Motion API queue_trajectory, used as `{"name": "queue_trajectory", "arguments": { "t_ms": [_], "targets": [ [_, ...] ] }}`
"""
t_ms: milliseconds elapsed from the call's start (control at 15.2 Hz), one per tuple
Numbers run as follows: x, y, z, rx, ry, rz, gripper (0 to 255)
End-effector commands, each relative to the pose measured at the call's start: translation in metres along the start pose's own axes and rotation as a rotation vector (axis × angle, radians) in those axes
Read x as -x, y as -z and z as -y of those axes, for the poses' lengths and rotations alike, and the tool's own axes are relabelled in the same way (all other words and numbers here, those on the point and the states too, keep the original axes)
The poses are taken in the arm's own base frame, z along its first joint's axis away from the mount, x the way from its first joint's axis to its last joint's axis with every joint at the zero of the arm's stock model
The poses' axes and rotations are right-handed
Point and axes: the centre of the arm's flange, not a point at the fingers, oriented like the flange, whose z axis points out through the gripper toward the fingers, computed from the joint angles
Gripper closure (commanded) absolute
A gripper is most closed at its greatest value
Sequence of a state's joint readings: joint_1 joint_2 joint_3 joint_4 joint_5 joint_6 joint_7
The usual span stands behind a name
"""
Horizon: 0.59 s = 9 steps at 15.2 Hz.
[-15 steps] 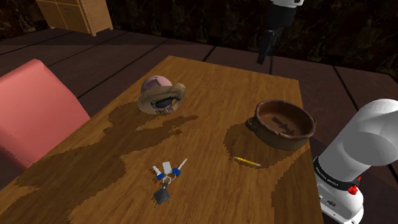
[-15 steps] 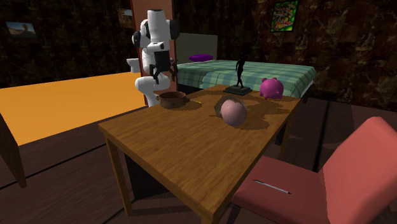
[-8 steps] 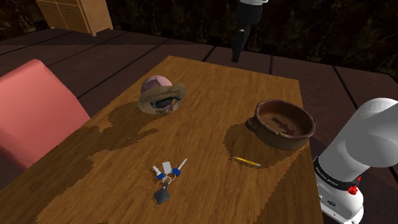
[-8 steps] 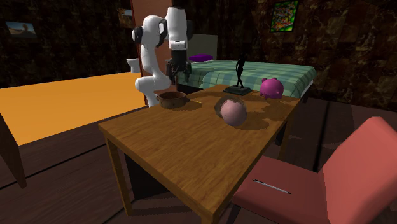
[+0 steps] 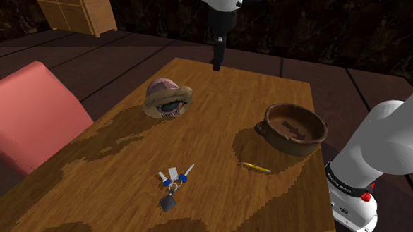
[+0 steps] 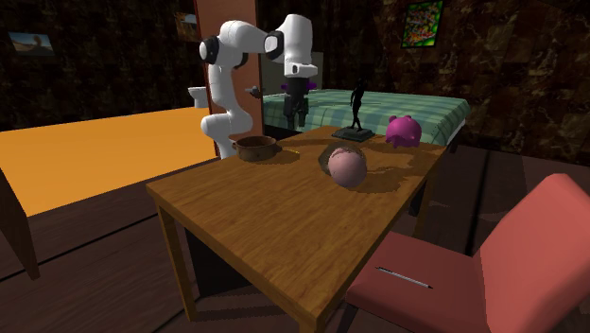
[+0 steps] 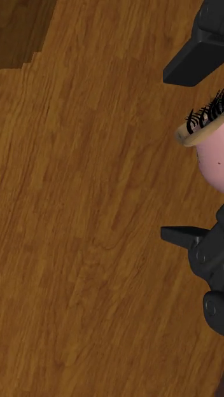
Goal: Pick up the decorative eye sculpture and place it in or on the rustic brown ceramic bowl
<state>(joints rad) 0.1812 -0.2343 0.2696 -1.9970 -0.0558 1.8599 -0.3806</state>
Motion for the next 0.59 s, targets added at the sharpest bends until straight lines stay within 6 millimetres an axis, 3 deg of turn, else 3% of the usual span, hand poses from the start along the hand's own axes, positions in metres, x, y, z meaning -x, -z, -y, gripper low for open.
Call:
{"name": "queue_trajectory", "arguments": {
  "t_ms": [0,528],
  "targets": [
    [-0.026,0.0,0.016,0.02,0.077,-0.003,0],
    [-0.108,-0.01,0.088,0.1,0.376,-0.011,0]
  ]
}}
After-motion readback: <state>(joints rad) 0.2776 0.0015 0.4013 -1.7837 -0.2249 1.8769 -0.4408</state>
